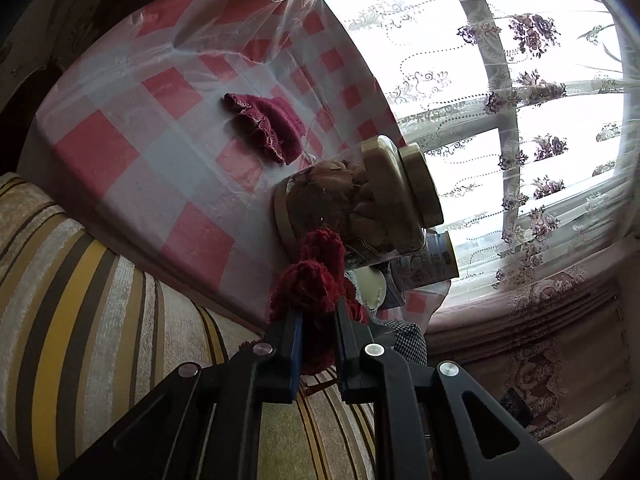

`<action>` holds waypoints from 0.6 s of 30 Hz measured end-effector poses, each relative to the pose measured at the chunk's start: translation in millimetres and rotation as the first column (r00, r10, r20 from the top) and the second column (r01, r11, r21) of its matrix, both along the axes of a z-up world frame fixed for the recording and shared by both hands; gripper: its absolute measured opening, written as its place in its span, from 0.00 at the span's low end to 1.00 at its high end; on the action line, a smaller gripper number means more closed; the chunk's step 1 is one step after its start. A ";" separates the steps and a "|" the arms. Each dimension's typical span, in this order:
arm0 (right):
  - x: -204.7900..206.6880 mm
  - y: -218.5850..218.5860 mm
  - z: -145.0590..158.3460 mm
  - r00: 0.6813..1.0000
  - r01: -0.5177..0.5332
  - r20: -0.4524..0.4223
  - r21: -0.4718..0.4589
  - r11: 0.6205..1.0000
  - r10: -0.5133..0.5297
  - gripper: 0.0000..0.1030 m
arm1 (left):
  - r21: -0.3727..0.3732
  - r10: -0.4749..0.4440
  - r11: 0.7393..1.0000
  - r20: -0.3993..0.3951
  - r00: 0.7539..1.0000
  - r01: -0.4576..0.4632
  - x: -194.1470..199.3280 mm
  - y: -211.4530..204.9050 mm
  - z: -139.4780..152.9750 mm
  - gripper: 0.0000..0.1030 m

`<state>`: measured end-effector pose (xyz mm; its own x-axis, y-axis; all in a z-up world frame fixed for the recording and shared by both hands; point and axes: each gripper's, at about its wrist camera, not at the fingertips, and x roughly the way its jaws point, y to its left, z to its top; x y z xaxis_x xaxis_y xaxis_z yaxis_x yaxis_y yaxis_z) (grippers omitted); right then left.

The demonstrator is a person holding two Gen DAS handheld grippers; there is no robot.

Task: Organize soft objects
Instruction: 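Lift the red bow and houndstooth cloth off the table toward the white box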

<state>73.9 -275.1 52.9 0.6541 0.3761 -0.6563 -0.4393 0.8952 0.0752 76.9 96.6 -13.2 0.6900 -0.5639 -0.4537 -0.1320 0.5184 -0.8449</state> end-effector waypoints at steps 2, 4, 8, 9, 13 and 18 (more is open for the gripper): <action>7.8 2.2 -2.0 1.000 0.007 -0.025 0.004 1.000 -0.007 0.81 | -0.001 -0.015 1.000 0.007 1.000 0.015 -3.1 -6.1 1.6 0.13; 16.1 5.7 -4.7 0.999 0.021 -0.039 0.000 1.000 -0.021 0.79 | -0.002 -0.034 0.999 0.014 0.999 0.034 -5.7 -12.0 2.8 0.13; 35.5 14.1 -17.6 0.995 0.031 -0.089 -0.025 0.999 -0.034 0.46 | -0.004 -0.070 0.998 0.026 0.997 0.070 -9.0 -25.8 5.2 0.13; 39.1 14.6 -20.7 0.994 0.037 -0.098 -0.031 0.999 -0.040 0.38 | -0.005 -0.076 0.997 0.030 0.997 0.076 -9.6 -28.7 5.8 0.13; 37.8 5.9 -16.5 0.995 0.067 -0.071 -0.002 0.998 -0.067 0.14 | -0.017 -0.091 0.996 0.043 0.995 0.092 -12.4 -33.9 7.7 0.13; 24.6 -10.2 1.9 0.996 0.093 -0.006 0.042 0.995 -0.093 0.13 | -0.046 -0.095 0.994 0.071 0.993 0.098 -14.4 -40.6 13.4 0.13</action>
<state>98.5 -285.3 54.9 0.6848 0.3413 -0.6438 -0.3538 0.9281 0.1156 62.5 56.1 0.2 0.6598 -0.6496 -0.3778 -0.0247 0.4837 -0.8749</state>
